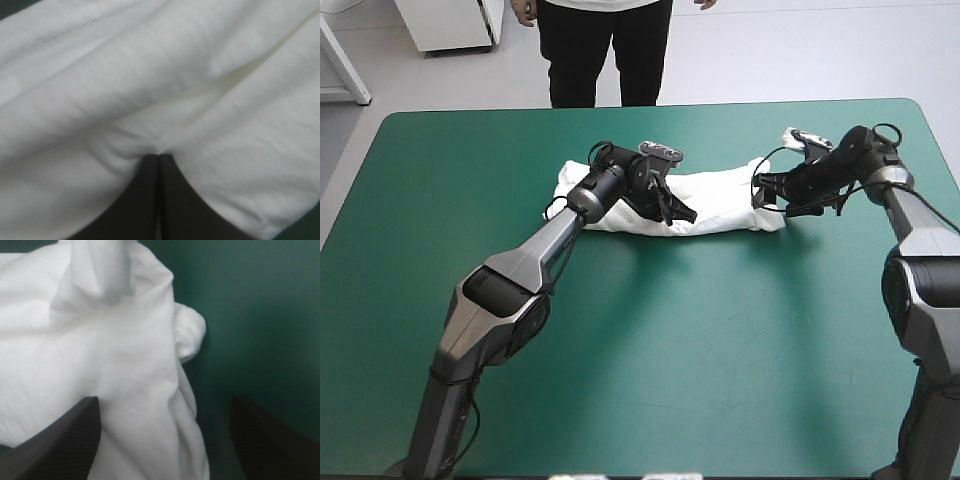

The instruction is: Fold the cloth

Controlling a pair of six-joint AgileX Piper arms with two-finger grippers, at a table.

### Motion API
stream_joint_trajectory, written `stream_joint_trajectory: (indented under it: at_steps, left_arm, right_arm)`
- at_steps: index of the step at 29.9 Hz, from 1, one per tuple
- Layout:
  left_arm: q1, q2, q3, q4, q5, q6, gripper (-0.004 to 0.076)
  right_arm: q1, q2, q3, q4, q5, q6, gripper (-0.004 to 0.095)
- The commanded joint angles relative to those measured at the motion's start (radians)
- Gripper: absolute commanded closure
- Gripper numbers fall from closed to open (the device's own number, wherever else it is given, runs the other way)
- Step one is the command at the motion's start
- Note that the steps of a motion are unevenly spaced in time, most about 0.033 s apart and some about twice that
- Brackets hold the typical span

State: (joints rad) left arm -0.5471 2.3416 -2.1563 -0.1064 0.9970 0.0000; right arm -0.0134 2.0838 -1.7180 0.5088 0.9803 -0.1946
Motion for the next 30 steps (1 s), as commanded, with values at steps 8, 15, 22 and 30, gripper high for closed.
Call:
stream_joint_trajectory:
  at_steps: [8,15,22,30]
  left_arm:
    - [-0.006,-0.054,-0.022,-0.022,0.018,0.0,0.0734]
    - [-0.006,-0.054,-0.022,-0.022,0.02,0.0,0.0734]
    - [-0.006,-0.054,-0.022,-0.022,0.016,0.0,0.0734]
    - [-0.006,-0.054,-0.022,-0.022,0.016,0.0,0.0734]
  right_arm:
    - [0.048,0.021,-0.018,0.165,-0.05,-0.063,0.0554]
    - [0.049,-0.019,-0.022,0.178,-0.052,-0.084,0.0917]
    - [0.103,-0.132,-0.022,0.194,-0.044,-0.115,0.0917]
    - [0.195,-0.253,-0.022,0.222,-0.099,-0.122,0.0917]
